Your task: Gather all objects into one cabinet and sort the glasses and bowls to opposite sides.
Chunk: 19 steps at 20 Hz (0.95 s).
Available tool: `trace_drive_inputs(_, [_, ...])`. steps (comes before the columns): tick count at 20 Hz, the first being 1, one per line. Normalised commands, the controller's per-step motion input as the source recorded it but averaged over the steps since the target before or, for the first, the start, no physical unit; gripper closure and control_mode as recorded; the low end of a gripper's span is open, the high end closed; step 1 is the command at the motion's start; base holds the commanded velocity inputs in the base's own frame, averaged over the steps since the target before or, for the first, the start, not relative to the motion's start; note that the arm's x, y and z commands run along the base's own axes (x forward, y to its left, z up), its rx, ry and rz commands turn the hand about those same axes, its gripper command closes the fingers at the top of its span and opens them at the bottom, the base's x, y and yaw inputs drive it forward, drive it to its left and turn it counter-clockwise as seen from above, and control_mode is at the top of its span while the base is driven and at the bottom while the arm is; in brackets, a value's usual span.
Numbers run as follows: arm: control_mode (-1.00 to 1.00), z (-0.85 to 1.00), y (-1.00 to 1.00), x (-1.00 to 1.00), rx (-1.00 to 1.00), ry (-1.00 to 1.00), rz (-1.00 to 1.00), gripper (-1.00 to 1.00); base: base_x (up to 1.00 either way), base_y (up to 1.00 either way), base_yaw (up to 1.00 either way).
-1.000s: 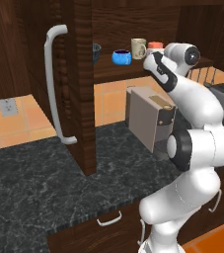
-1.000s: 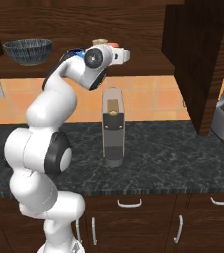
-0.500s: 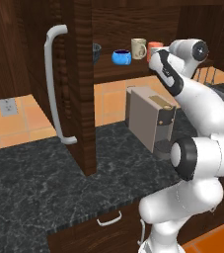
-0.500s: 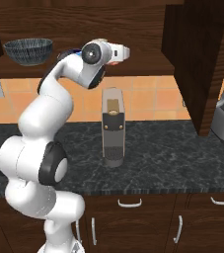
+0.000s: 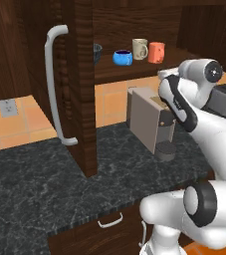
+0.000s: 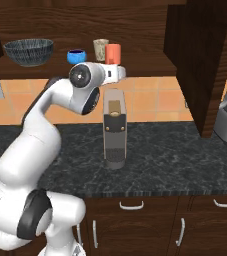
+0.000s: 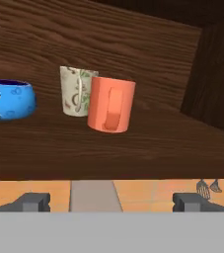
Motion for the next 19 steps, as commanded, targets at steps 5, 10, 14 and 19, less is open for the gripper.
trace_drive_inputs(5, [-1.00,-0.31,0.00,-1.00,0.00,0.00,0.00,-1.00,0.00,0.00,0.00])
trace_drive_inputs(10, [-1.00,-0.35,0.00,-1.00,0.00,0.00,0.00,-1.00,0.00,0.00,0.00])
trace_drive_inputs(14, [-1.00,-0.42,0.00,-1.00,0.00,0.00,0.00,-1.00,0.00,0.00,0.00])
trace_drive_inputs(19, [-1.00,-0.45,0.00,-1.00,0.00,0.00,0.00,-1.00,0.00,0.00,0.00])
